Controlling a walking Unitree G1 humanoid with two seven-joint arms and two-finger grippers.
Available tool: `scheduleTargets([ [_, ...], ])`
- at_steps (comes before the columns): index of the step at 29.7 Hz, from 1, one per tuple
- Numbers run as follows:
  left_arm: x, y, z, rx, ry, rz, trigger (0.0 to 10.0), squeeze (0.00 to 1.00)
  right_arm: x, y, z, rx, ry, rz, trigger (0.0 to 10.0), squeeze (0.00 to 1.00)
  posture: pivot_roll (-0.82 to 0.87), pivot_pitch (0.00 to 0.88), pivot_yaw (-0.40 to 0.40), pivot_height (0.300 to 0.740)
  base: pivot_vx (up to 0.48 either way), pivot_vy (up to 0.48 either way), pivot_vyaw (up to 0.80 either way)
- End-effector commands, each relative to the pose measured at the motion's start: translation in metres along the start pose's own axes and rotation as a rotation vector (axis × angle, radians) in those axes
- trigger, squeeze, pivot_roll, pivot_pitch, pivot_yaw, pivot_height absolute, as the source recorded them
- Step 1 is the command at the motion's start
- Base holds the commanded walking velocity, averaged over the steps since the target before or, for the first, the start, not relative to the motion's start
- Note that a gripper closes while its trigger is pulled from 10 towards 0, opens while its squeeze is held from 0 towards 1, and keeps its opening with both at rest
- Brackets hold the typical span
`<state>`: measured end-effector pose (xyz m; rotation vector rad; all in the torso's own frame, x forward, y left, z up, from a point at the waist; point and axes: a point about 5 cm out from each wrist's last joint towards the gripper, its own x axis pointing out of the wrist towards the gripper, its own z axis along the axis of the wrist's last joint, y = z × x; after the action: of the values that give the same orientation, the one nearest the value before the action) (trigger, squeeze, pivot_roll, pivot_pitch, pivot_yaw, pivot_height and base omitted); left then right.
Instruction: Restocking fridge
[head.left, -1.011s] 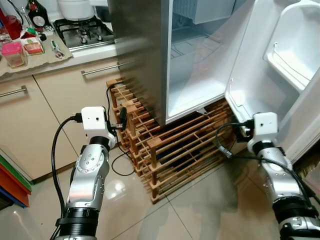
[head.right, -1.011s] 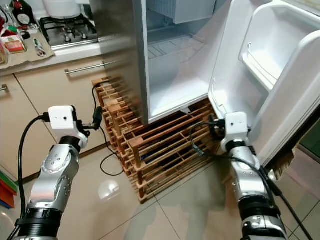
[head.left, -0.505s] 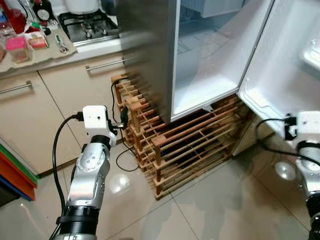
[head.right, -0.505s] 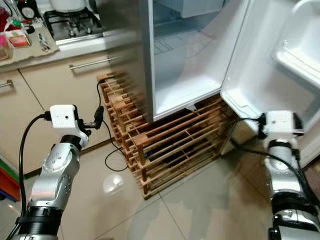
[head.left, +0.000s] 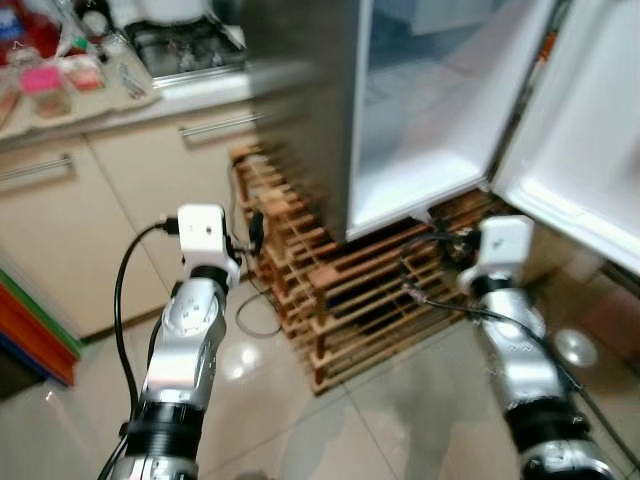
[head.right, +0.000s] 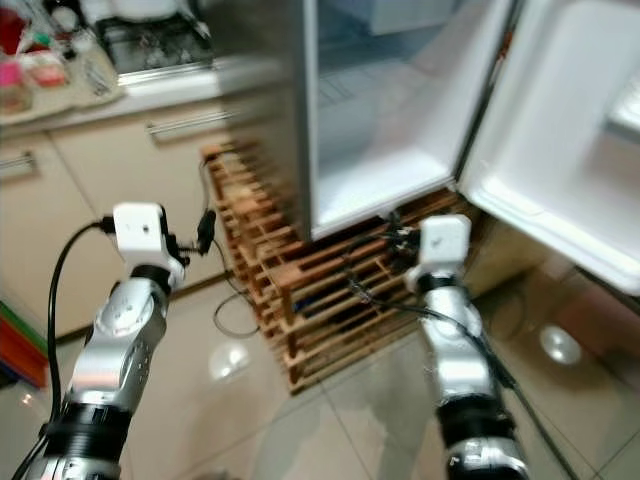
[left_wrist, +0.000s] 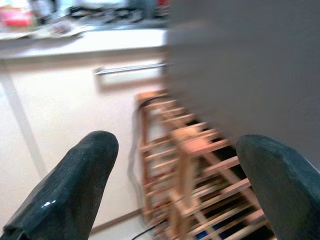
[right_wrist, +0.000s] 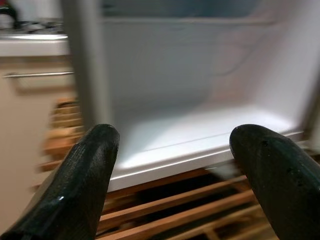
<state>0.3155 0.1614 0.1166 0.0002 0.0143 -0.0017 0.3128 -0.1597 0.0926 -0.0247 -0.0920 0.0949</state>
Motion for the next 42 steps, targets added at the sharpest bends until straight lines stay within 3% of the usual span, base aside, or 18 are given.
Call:
scheduleTargets([
  [1,0.0,-0.005,-0.003,0.057,-0.012,-0.009,10.0,0.0,-0.007,0.0,-0.007,0.077,0.022,-0.015,10.0,0.0,0.1,0.0,0.018,0.74,0.0,0.0,0.47],
  [5,-0.007,0.003,-0.025,0.021,0.05,-0.012,10.0,0.0,-0.018,-0.008,-0.011,0.152,0.025,-0.106,10.0,0.0,0.11,0.0,0.001,0.74,0.0,0.0,0.46],
  [7,-0.011,0.009,-0.033,0.011,0.073,-0.041,10.0,0.0,-0.025,-0.014,-0.011,0.131,0.024,-0.135,10.0,0.0,0.11,0.0,-0.001,0.74,0.0,0.0,0.46],
  [9,-0.02,0.012,-0.054,0.021,0.182,-0.128,10.0,0.0,-0.045,-0.019,-0.019,0.063,0.06,-0.154,10.0,0.0,0.09,0.0,-0.001,0.74,0.0,0.0,0.46],
  [12,-0.027,0.011,-0.067,0.067,0.267,-0.21,10.0,0.0,-0.057,-0.018,-0.026,0.053,0.094,-0.156,10.0,0.0,0.08,0.0,0.0,0.74,0.0,0.0,0.46],
  [15,-0.047,0.008,-0.087,0.038,0.404,-0.34,10.0,0.0,-0.086,-0.008,-0.04,0.056,0.171,-0.103,10.0,0.0,0.05,0.0,0.009,0.74,0.0,0.0,0.46],
  [18,-0.05,0.006,-0.087,0.014,0.403,-0.326,10.0,0.0,-0.094,-0.005,-0.044,0.066,0.194,-0.087,10.0,0.0,0.04,0.0,0.013,0.74,0.0,0.0,0.46],
  [19,-0.049,0.004,-0.084,-0.033,0.376,-0.307,10.0,0.0,-0.097,-0.005,-0.045,0.07,0.2,-0.086,10.0,0.0,0.04,0.0,0.013,0.74,0.0,0.0,0.46],
  [22,-0.04,0.0,-0.067,-0.126,0.27,-0.222,10.0,0.0,-0.095,-0.003,-0.043,0.081,0.2,-0.077,10.0,0.0,0.05,0.0,0.01,0.74,0.0,0.0,0.46],
  [25,-0.025,-0.005,-0.042,-0.124,0.142,-0.148,10.0,0.0,-0.084,-0.002,-0.039,0.053,0.186,-0.045,10.0,0.0,0.06,0.0,0.002,0.74,0.0,0.0,0.46],
  [31,-0.014,0.0,-0.024,-0.114,0.085,-0.074,10.0,0.0,-0.058,0.001,-0.024,0.011,0.128,0.001,10.0,0.0,0.06,0.0,-0.003,0.74,0.079,0.0,0.46],
  [35,-0.008,0.006,-0.015,-0.063,0.046,-0.009,10.0,0.0,-0.041,-0.003,-0.014,-0.017,0.093,0.01,10.0,0.0,0.07,0.0,-0.001,0.74,0.457,0.0,0.46],
  [42,-0.002,0.009,-0.003,-0.043,0.009,0.062,10.0,0.0,-0.028,-0.01,-0.006,-0.011,0.067,-0.021,10.0,0.0,0.07,0.0,0.002,0.74,0.397,0.204,0.14],
])
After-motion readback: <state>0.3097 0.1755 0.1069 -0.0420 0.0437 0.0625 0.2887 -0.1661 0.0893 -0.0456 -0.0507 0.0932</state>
